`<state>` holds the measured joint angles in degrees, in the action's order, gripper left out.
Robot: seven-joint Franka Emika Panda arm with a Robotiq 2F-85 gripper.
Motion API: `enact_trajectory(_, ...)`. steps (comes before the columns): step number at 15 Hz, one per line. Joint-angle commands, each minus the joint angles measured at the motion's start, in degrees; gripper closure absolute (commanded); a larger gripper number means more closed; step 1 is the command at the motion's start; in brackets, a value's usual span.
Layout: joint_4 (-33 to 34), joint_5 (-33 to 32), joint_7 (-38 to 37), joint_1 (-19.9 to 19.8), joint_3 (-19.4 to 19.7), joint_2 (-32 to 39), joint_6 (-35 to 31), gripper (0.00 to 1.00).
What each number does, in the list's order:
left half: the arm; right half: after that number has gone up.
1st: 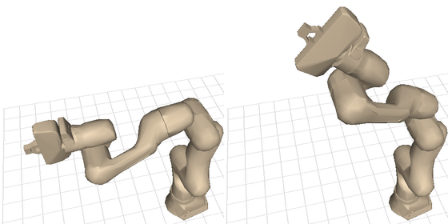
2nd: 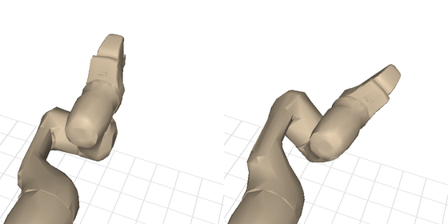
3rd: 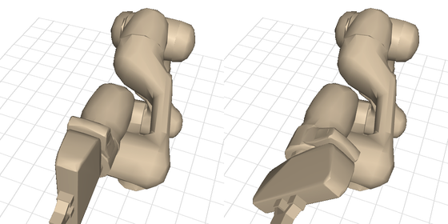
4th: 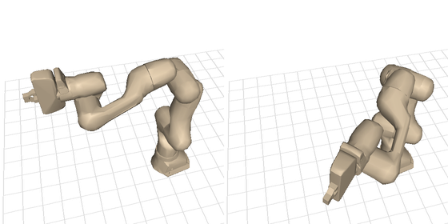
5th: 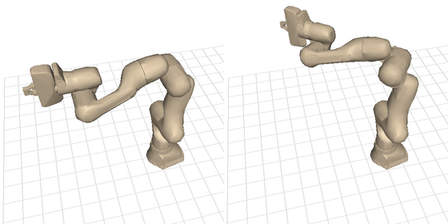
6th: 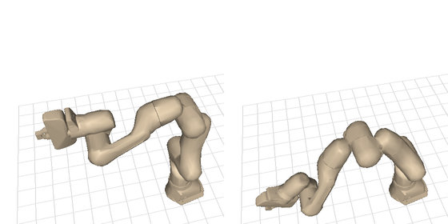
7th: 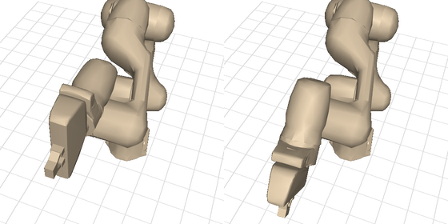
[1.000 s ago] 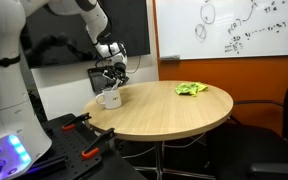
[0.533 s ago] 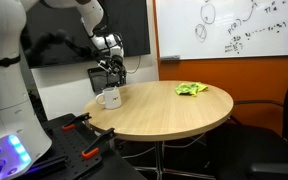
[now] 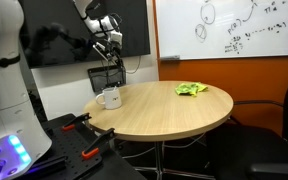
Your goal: Put the pen in the cup
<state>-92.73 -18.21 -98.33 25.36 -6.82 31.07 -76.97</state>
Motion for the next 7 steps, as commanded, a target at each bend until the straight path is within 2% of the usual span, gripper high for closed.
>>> enact_trajectory(1,-11.84,0.97,6.61,-2.69,-1.89,-9.63,-10.29,0.0)
enact_trajectory(7,-24.72,3.82,18.78,-6.43,-2.95,-20.04,-24.85,0.0)
